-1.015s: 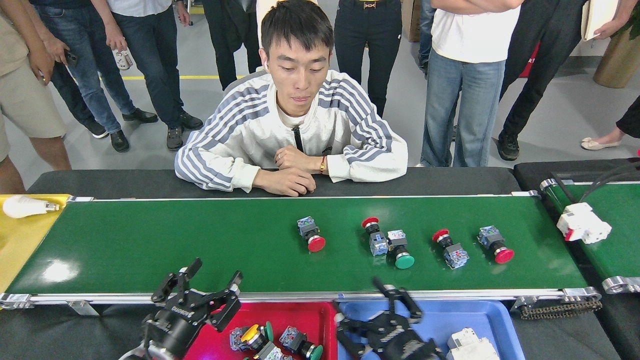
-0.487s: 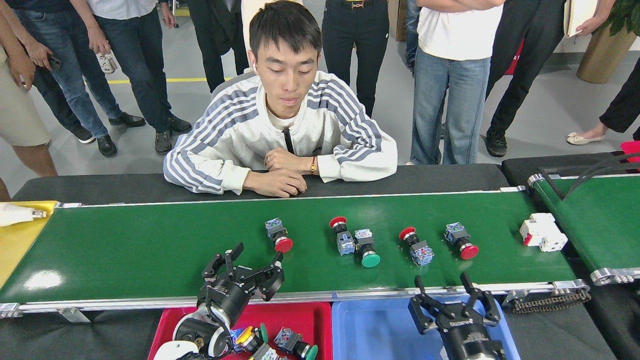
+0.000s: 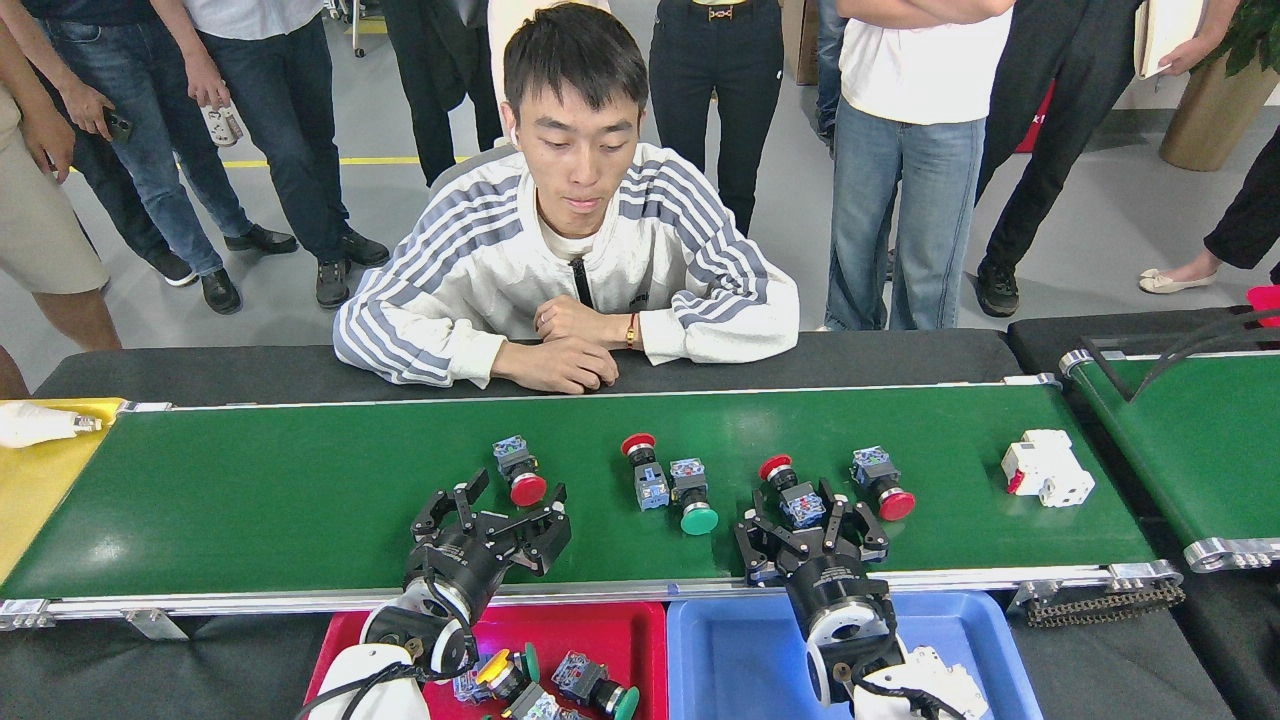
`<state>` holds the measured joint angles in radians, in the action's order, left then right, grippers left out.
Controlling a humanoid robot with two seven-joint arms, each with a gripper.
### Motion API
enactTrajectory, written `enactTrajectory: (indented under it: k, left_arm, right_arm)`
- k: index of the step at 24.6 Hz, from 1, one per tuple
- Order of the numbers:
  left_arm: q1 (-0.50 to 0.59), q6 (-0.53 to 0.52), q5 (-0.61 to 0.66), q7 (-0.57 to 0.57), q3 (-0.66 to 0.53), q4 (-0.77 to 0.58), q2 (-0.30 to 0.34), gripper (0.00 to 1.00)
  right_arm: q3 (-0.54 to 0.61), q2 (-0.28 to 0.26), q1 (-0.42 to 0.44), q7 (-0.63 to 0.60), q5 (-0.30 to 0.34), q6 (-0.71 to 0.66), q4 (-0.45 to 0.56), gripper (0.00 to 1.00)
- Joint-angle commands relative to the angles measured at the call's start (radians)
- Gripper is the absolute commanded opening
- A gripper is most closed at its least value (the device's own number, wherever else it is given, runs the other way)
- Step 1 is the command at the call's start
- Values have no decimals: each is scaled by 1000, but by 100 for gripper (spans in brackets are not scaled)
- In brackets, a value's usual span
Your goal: Pick switch part from conveyor to tray
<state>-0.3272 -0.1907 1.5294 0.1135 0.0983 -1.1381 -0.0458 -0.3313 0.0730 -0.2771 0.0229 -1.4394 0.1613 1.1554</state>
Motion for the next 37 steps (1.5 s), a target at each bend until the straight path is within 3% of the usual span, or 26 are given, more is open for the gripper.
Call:
enactTrajectory:
  k: [1, 4, 9, 11, 12, 14, 18, 21, 23, 24, 26, 27, 34, 35, 37]
  left_arm:
    - [-30, 51, 3, -5, 1, 8, -3, 99]
    - [-62, 129, 3, -9, 6, 58, -3, 94]
    - [-90, 234, -2, -14, 12, 127, -5, 38]
    - [-90, 235, -9, -15, 8, 126, -5, 25]
    - [-89, 234, -9, -20, 9, 120, -5, 20]
    - [-76, 214, -6, -60, 20, 97, -3, 13]
    - [54, 17, -3, -58, 46, -104, 10, 11]
    - [241, -202, 0, -48, 41, -342, 56, 16]
    - [352, -314, -5, -29, 35, -451, 103, 31]
    - [407, -348, -3, -28, 35, -496, 113, 46]
    - [487, -372, -5, -28, 35, -557, 119, 86]
    - [511, -375, -5, -32, 35, -568, 119, 99]
    - [533, -339, -8, -35, 1, -569, 109, 100]
    - [534, -297, -8, -35, -25, -571, 104, 100]
    - [536, -115, -9, -38, -78, -571, 95, 100]
  right_arm:
    - [2, -7, -5, -11, 1, -19, 30, 2]
    - [-25, -9, 58, -9, 1, -124, 135, 2]
    - [-83, -12, 210, -1, -6, -459, 346, 4]
    - [-132, -16, 228, -11, -6, -553, 357, 62]
    - [-156, -5, 229, -11, -6, -562, 354, 100]
    - [-196, 7, 231, -11, -4, -560, 346, 100]
    - [-190, 5, 234, -8, 1, -559, 348, 100]
    - [-66, -2, 256, -12, 7, -530, 397, 100]
    - [80, -1, 334, -20, 17, -497, 423, 100]
    - [166, 5, 380, -40, 22, -483, 441, 100]
    - [328, 10, 447, -110, 27, -410, 460, 99]
    - [376, 11, 475, -139, 27, -368, 460, 99]
    - [397, 1, 486, -146, 28, -292, 454, 99]
    - [397, 4, 478, -143, 27, -286, 454, 99]
    - [397, -4, 440, -118, 24, -237, 449, 99]
